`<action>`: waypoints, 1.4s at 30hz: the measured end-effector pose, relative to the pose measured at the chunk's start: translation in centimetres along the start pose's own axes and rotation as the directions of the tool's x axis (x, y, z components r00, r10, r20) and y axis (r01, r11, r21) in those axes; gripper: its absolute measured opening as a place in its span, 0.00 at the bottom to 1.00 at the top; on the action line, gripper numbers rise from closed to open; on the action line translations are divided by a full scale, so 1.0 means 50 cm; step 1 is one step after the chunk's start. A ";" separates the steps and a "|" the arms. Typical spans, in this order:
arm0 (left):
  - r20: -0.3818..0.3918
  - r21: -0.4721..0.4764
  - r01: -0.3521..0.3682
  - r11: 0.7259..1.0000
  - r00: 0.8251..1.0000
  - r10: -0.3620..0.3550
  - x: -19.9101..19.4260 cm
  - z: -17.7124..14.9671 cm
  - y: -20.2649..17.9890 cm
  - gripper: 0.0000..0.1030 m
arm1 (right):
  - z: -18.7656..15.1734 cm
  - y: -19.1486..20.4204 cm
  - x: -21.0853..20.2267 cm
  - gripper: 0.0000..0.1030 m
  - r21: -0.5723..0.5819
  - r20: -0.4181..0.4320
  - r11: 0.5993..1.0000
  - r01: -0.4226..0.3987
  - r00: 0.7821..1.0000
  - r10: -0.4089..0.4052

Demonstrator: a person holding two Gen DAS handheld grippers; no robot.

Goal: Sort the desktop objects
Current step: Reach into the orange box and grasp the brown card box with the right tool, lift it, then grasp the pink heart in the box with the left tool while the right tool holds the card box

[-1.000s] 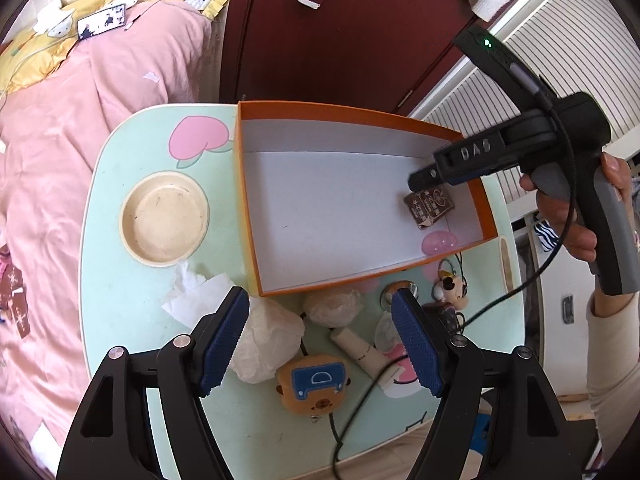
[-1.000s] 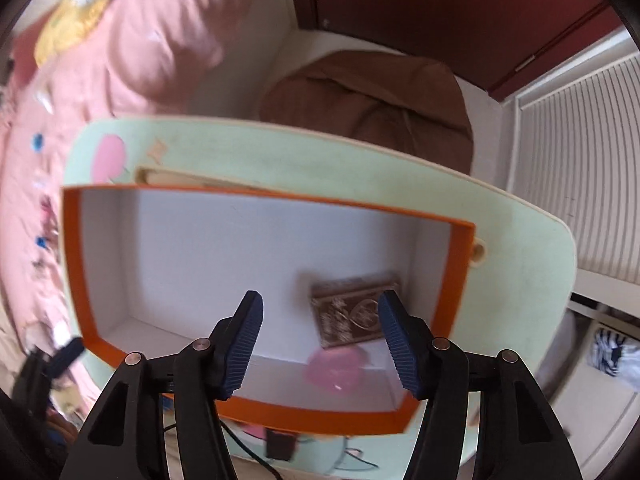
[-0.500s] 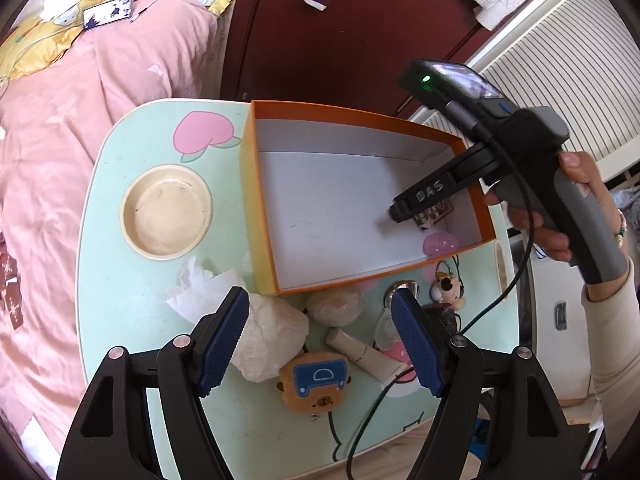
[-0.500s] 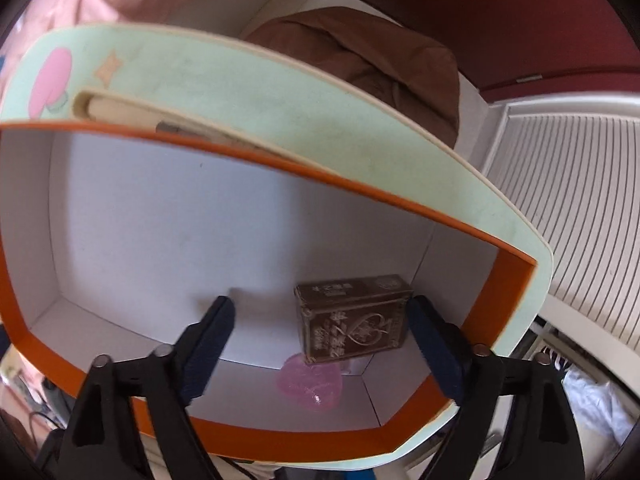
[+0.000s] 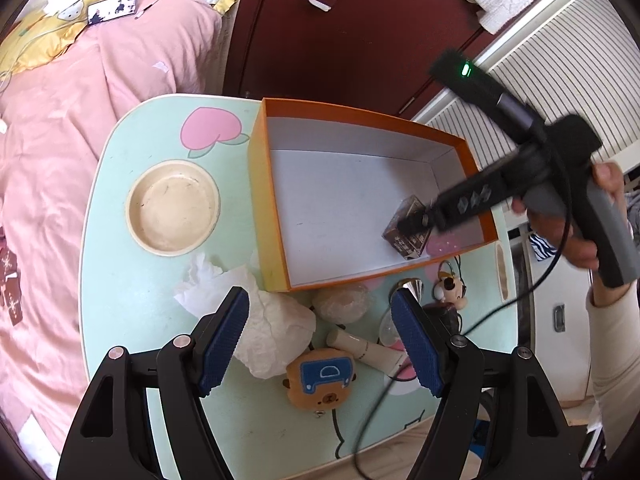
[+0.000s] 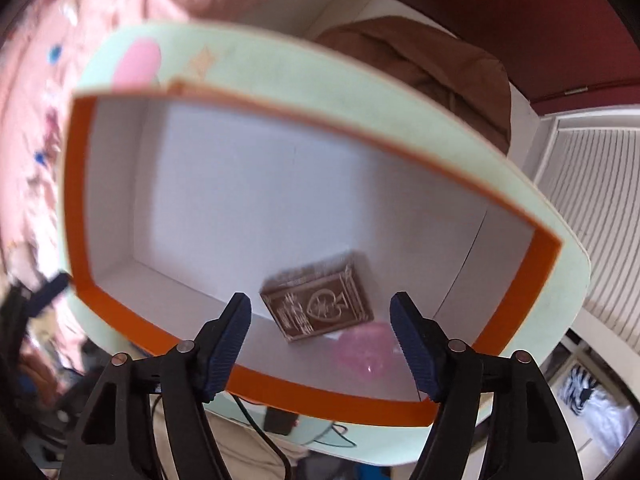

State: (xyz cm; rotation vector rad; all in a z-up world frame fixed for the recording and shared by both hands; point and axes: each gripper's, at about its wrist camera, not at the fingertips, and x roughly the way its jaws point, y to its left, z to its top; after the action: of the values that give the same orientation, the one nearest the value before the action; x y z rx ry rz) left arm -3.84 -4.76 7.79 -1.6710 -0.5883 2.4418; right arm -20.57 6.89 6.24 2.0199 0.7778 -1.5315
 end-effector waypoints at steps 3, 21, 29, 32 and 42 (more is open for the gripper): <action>-0.001 0.000 0.003 1.000 1.000 -0.003 0.000 0.000 -0.003 0.72 | -0.006 -0.007 0.038 0.71 0.023 -0.070 0.999 -0.027 0.997 0.028; -0.014 0.045 0.016 0.999 1.000 -0.015 -0.006 0.025 -0.034 0.72 | -0.035 -0.080 -0.036 0.62 0.087 0.115 0.993 -0.082 0.991 0.072; -0.202 0.143 0.200 0.969 0.965 -0.170 0.040 0.141 -0.102 0.72 | -0.103 -0.147 -0.159 0.62 0.149 0.382 0.972 -0.184 0.917 0.115; -0.308 0.165 0.207 0.964 0.940 -0.149 0.097 0.177 -0.136 0.72 | -0.162 -0.169 -0.184 0.62 0.185 0.423 0.963 -0.198 0.900 0.104; -0.445 0.229 0.178 0.957 0.893 -0.060 0.255 0.169 -0.246 0.68 | -0.342 -0.136 -0.137 0.62 0.243 0.420 0.953 -0.179 0.905 0.064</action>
State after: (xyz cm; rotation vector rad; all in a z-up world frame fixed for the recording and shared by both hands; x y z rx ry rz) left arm -17.87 8.48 4.10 -1.9077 -0.2770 1.8678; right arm -14.93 22.37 16.93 1.7895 0.2757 -1.9836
